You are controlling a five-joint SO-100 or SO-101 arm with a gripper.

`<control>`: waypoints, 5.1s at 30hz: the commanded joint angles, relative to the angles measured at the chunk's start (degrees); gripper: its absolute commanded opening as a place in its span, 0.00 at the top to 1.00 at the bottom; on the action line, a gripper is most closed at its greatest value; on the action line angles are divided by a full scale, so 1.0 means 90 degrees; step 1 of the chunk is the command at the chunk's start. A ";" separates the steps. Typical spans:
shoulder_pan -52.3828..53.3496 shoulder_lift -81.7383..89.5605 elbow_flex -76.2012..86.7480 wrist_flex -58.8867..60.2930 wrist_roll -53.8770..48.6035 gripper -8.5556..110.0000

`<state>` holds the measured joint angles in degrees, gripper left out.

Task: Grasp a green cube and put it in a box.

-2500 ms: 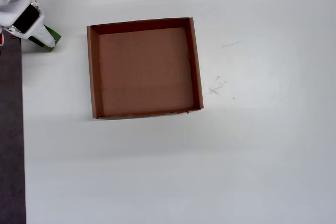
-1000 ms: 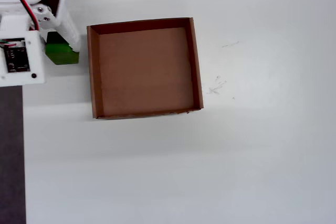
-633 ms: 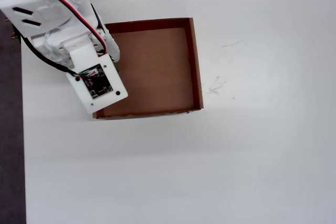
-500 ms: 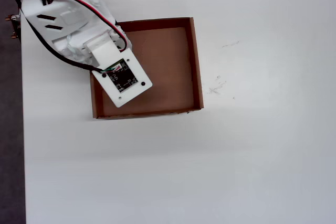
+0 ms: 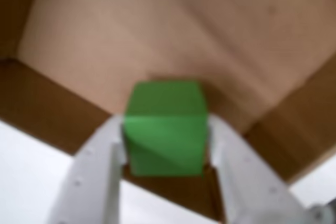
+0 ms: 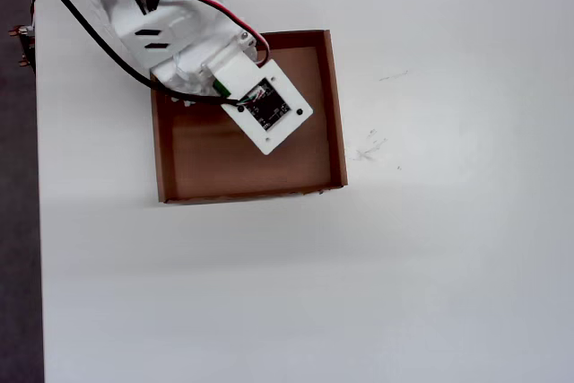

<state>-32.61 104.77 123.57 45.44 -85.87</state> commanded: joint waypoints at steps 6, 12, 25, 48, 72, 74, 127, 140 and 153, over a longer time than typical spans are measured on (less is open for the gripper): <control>0.0127 0.0068 0.0371 -0.0312 -0.0137 0.81; 0.0312 0.0098 0.0459 -0.0352 -0.0156 0.81; 0.0518 0.0117 0.0684 -0.0723 -0.0166 0.81; 0.3115 0.3213 -0.0254 0.1670 0.0361 0.73; 0.5322 0.7998 0.3701 0.3838 0.1777 0.73; 0.5283 0.8154 0.3740 0.3828 0.1943 0.73; 0.4863 0.8633 0.5195 0.2764 0.3545 0.71; 0.4863 0.8633 0.5195 0.2764 0.3545 0.71; 0.4863 0.8633 0.5195 0.2764 0.3545 0.71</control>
<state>11.51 182.02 170.60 70.58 -54.14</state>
